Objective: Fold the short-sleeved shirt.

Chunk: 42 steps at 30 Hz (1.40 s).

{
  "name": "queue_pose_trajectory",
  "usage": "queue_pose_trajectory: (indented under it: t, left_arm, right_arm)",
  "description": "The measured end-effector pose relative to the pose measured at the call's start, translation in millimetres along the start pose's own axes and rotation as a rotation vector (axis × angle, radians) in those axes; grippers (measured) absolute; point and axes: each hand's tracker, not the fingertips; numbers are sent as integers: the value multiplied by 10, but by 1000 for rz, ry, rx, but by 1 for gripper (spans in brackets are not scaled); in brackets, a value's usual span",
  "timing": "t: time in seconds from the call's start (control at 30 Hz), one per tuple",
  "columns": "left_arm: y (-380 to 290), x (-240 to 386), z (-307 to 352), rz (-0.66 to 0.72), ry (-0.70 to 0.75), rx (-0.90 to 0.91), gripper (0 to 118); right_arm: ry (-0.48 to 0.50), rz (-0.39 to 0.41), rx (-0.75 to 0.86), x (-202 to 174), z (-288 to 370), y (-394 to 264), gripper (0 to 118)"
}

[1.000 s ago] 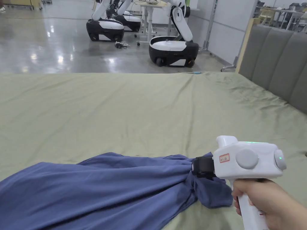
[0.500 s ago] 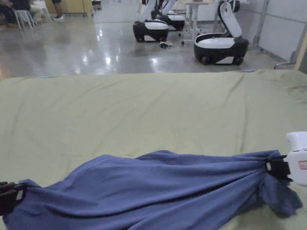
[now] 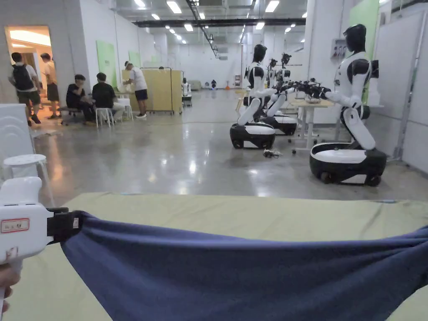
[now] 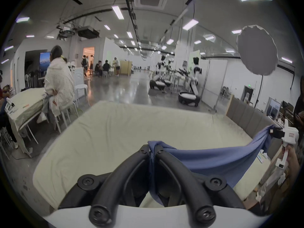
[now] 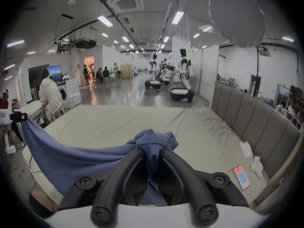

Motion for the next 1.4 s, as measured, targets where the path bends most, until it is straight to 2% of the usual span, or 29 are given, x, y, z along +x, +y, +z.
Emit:
queue_pose_trajectory:
  t: [0.13, 0.2, 0.37, 0.43, 0.6, 0.7, 0.87, 0.97, 1.07, 1.13, 1.2, 1.33, 1.4]
  left_arm:
    - [451, -85, 61, 15, 6, 48, 2]
    - [633, 9, 42, -47, 61, 78, 2]
    - [948, 196, -192, -9, 57, 136, 2]
    - [1086, 234, -365, -1, 60, 136, 2]
    - [1371, 394, -814, -124, 149, 153, 2]
    - [1511, 455, -1134, -128, 140, 168, 2]
    - [1653, 434, -1740, -96, 191, 199, 2]
    - [1566, 557, -2054, -95, 200, 219, 2]
    - [1437, 451, -2486, -110, 211, 197, 2]
    - [1215, 427, -2751, -112, 219, 181, 2]
    - [897, 462, -2946, -139, 236, 148, 2]
    - [184, 525, -3211, -226, 287, 196, 2]
    - [-108, 526, -3344, -182, 277, 154, 2]
  right_arm:
    - [-21, 16, 64, 66, 139, 349, 12]
    - [-52, 30, 108, 52, 153, 509, 12]
    - [-98, 18, 151, -8, -59, 896, 12]
    - [-129, 28, 169, -36, -235, 1041, 12]
    - [-161, 25, 180, -31, -744, 1325, 12]
    - [-194, 33, 211, -59, -1092, 1484, 12]
    - [-211, -2, 221, -136, -1638, 1719, 12]
    - [-231, -4, 251, -154, -1986, 1716, 12]
    - [-232, -38, 210, -91, -2396, 1595, 12]
    - [-238, -15, 201, -105, -2660, 1408, 12]
    - [-253, 40, 192, -153, -2878, 1136, 12]
    - [-260, 41, 85, -182, -3305, 553, 12]
    - [-281, 53, 61, -215, -3457, 258, 12]
